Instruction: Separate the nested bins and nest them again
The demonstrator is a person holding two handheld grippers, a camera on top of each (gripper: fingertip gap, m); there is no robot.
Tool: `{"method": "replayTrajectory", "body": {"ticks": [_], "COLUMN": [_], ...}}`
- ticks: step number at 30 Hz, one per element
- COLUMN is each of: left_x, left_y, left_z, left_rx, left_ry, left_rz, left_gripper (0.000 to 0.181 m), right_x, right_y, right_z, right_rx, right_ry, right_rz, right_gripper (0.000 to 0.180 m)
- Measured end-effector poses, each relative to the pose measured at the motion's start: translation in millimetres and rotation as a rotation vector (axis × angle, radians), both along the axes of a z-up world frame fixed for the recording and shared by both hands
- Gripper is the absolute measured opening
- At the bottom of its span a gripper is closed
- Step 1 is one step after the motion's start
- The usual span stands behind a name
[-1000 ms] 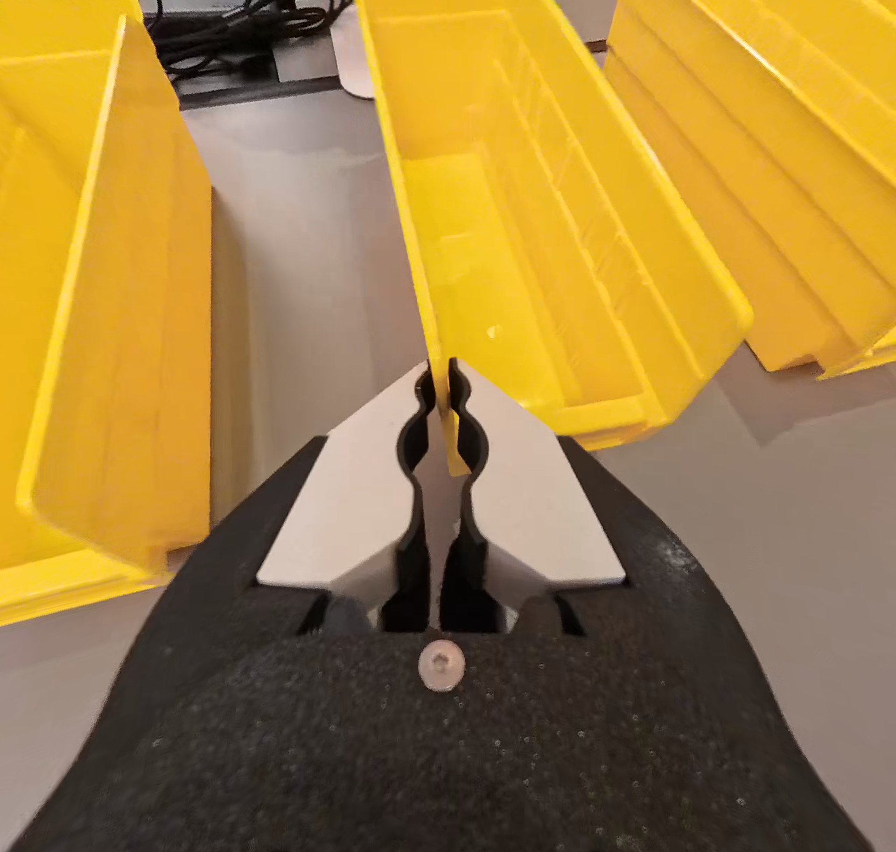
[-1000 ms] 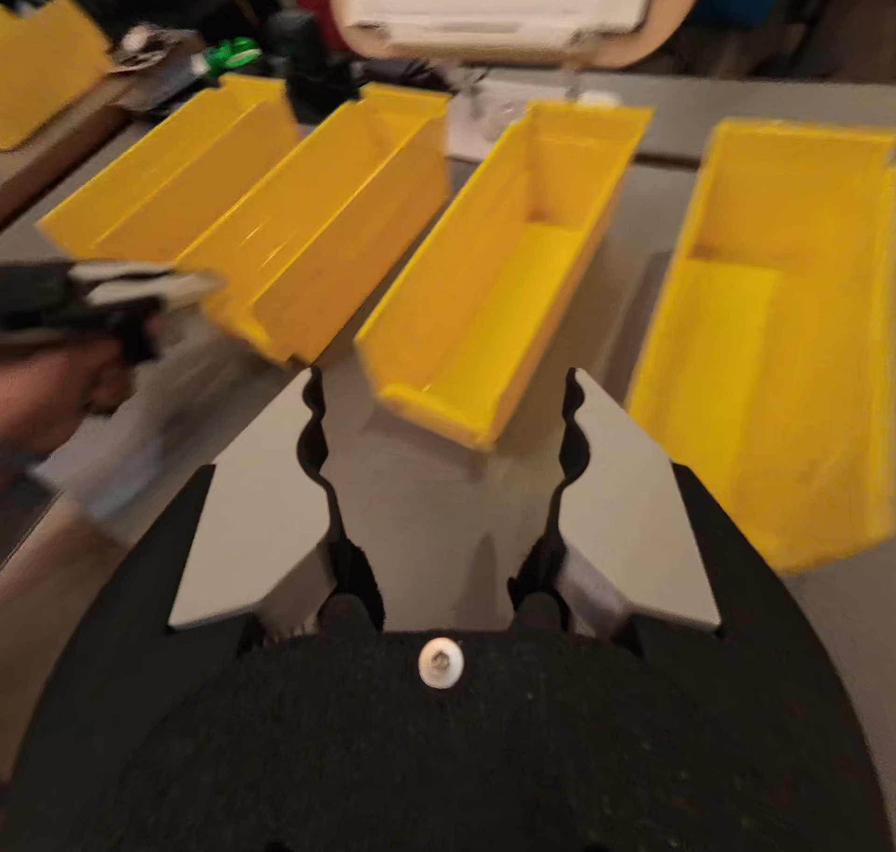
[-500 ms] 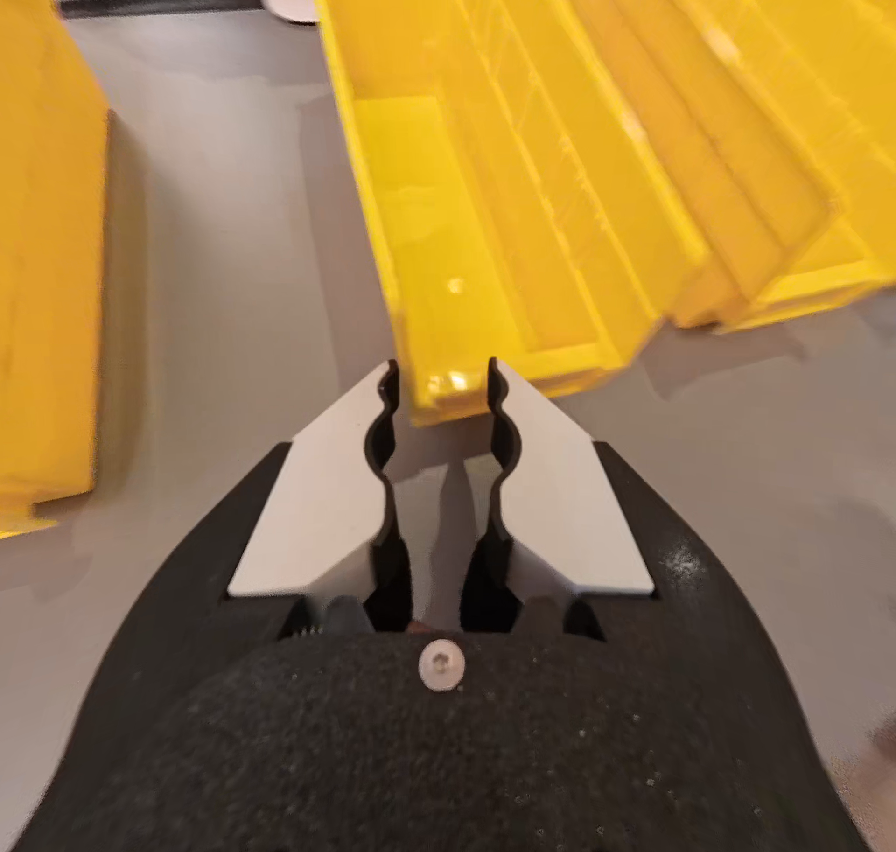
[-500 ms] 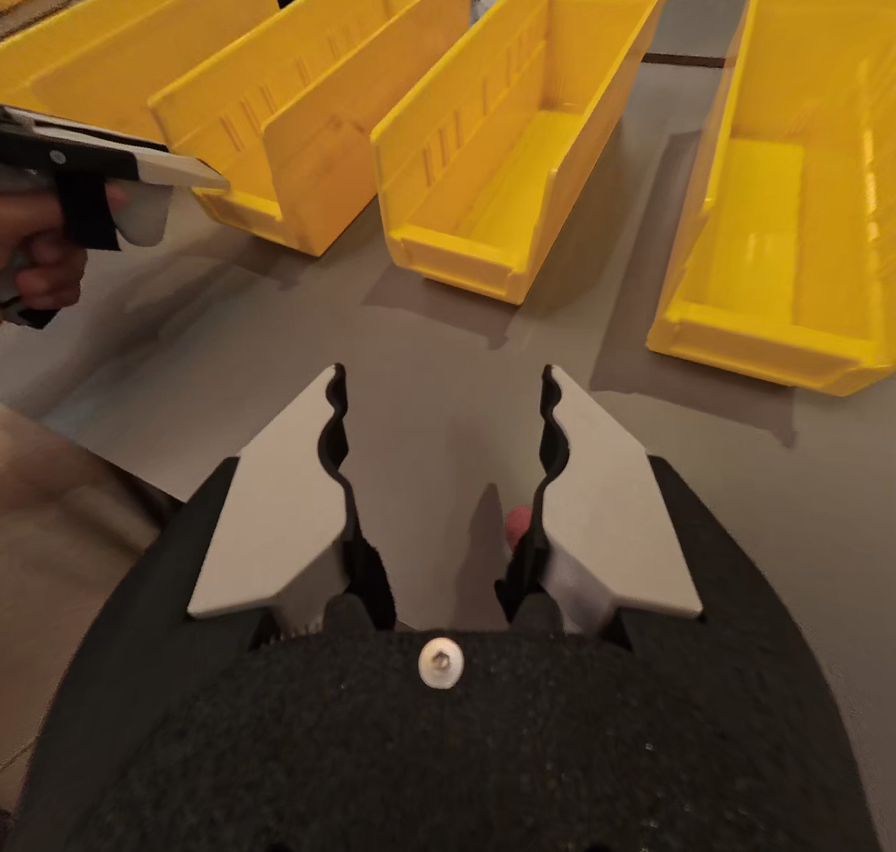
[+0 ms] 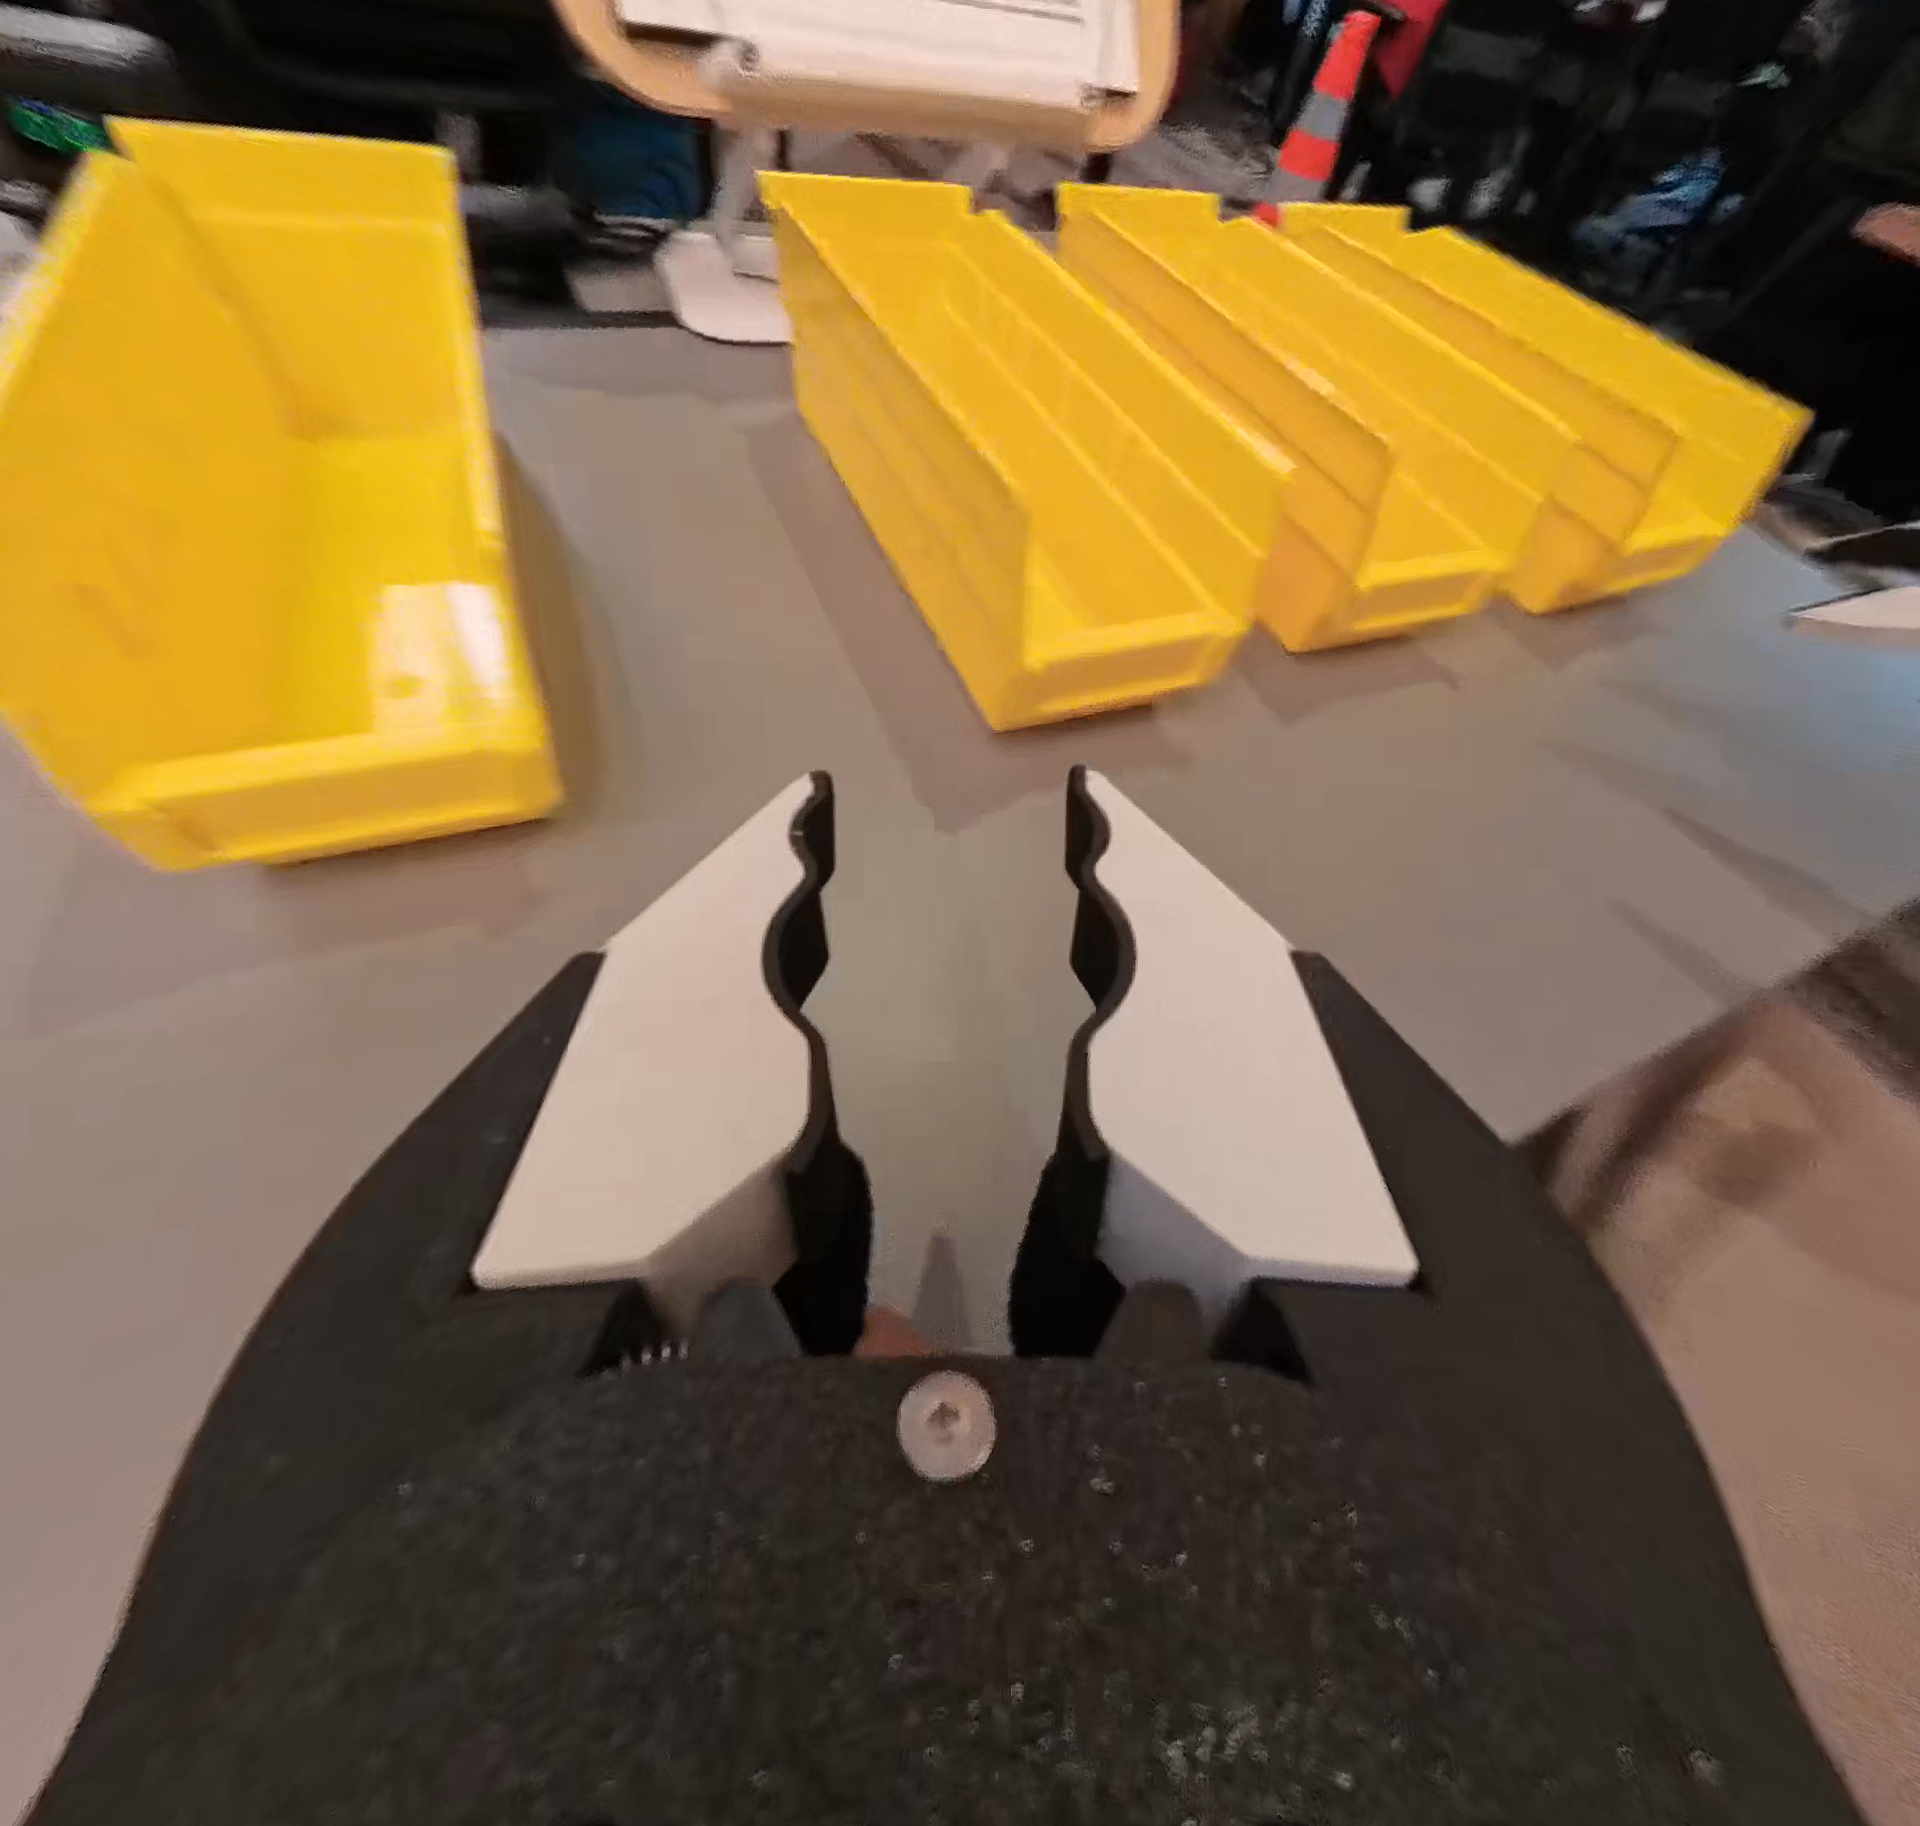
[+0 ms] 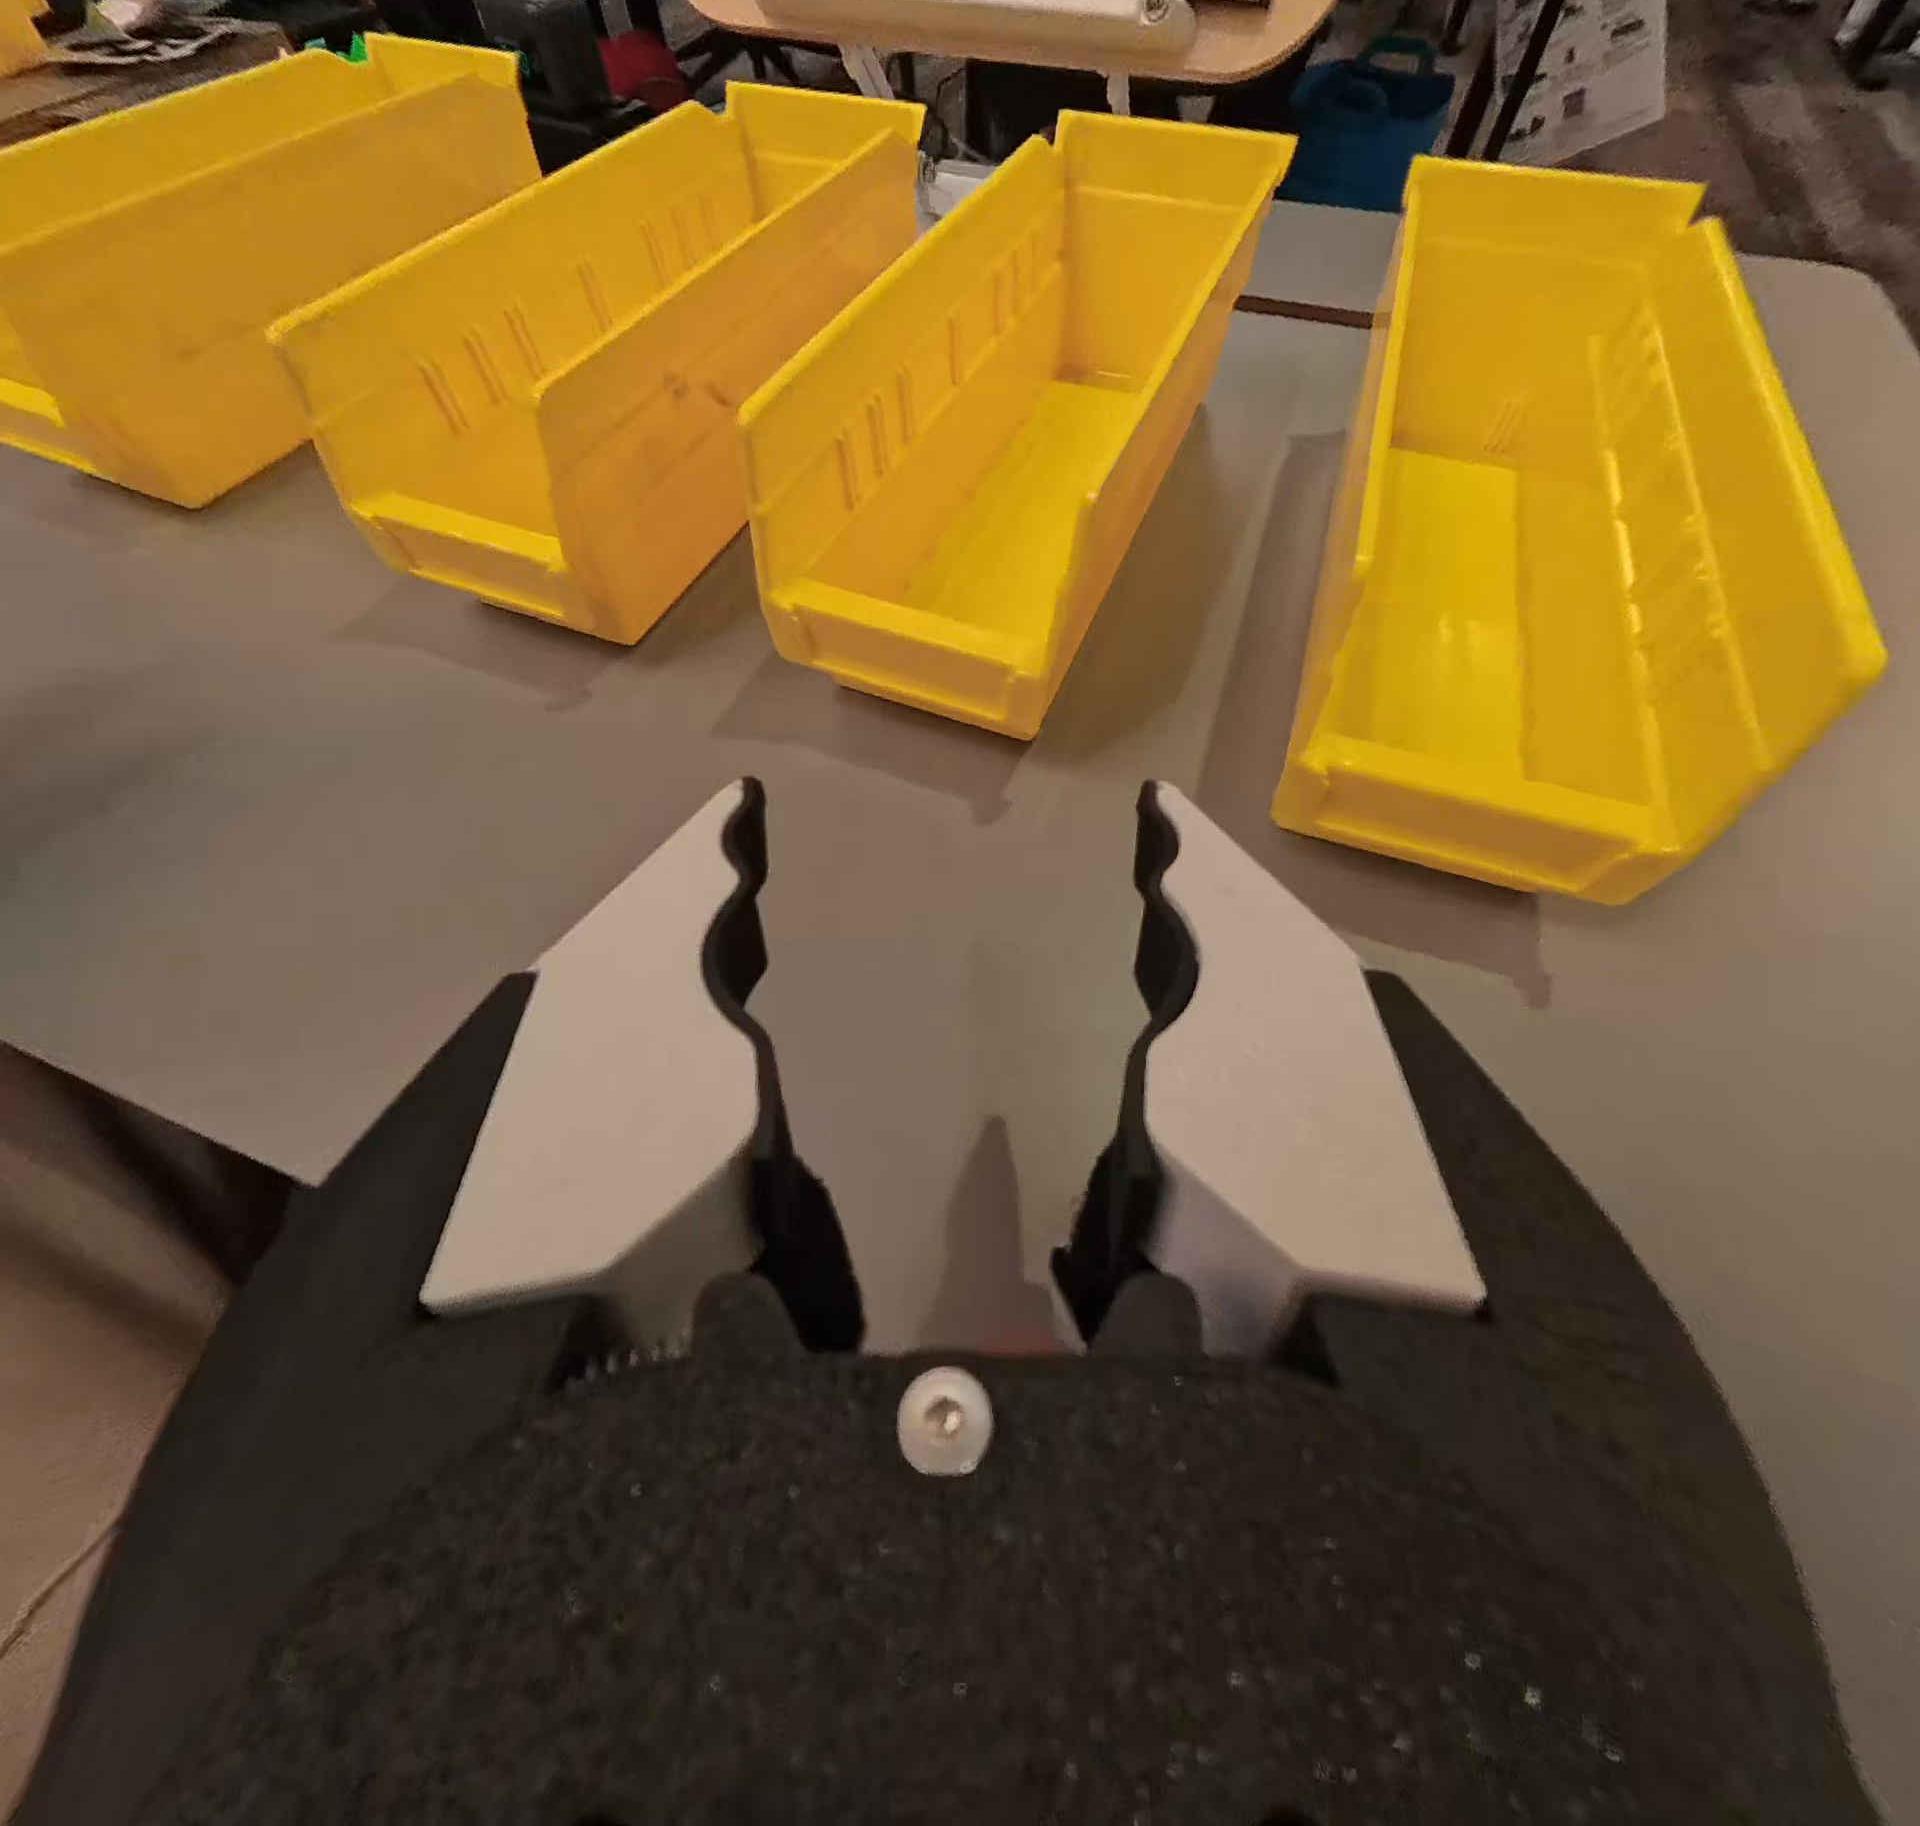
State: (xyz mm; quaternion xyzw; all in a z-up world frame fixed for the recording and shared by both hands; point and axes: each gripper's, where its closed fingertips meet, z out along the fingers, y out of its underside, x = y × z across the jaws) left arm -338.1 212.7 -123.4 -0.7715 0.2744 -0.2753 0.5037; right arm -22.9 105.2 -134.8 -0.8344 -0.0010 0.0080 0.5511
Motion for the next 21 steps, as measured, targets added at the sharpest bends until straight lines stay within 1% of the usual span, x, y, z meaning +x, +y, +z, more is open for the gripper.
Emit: {"method": "replayTrajectory", "body": {"ticks": [2, 3, 4, 5, 8, 12, 15, 16, 17, 18, 21], "left_x": [-15.1, -19.2, -21.6, -21.0, -17.8, -21.7, -23.1, -22.3, -21.4, -19.4, -9.5], "left_y": [16.3, 18.7, 18.4, 16.9, 15.7, 19.0, 23.6, 24.0, 22.9, 19.7, 10.3], "left_z": [-19.2, -32.0, -41.5, -43.6, -27.1, -13.2, -10.5, -9.8, -10.8, -13.3, -16.7], "left_rx": [0.008, -0.025, -0.066, -0.093, -0.066, 0.056, 0.075, 0.063, 0.024, -0.037, -0.158], "left_ry": [0.093, 0.138, 0.157, 0.140, 0.075, 0.130, 0.135, 0.122, 0.106, 0.089, -0.001], "left_rz": [0.057, 0.063, 0.068, 0.070, 0.093, 0.126, 0.163, 0.169, 0.175, 0.167, 0.115], "left_gripper": [0.062, 0.067, 0.068, 0.070, 0.066, 0.066, 0.070, 0.072, 0.068, 0.061, 0.060], "right_x": [-3.8, -6.3, -9.2, -11.8, -13.0, -12.0, -15.8, -15.6, -14.4, -13.4, -11.9], "right_y": [3.5, 4.7, 5.8, 6.5, 6.1, 1.8, -2.0, -2.4, -2.7, -3.3, -4.6], "right_z": [-1.7, -3.9, -6.1, -7.8, -10.6, -14.6, -17.5, -16.7, -15.7, -15.5, -16.7], "right_rx": [-0.002, -0.020, -0.038, -0.049, -0.067, -0.094, -0.117, -0.112, -0.106, -0.108, -0.121], "right_ry": [-0.011, 0.001, 0.024, 0.045, 0.058, 0.058, 0.113, 0.130, 0.134, 0.131, 0.118], "right_rz": [0.001, 0.004, 0.008, 0.013, 0.010, 0.010, 0.034, 0.034, 0.030, 0.030, 0.022], "right_gripper": [0.071, 0.072, 0.073, 0.073, 0.072, 0.064, 0.056, 0.056, 0.056, 0.056, 0.056]}}
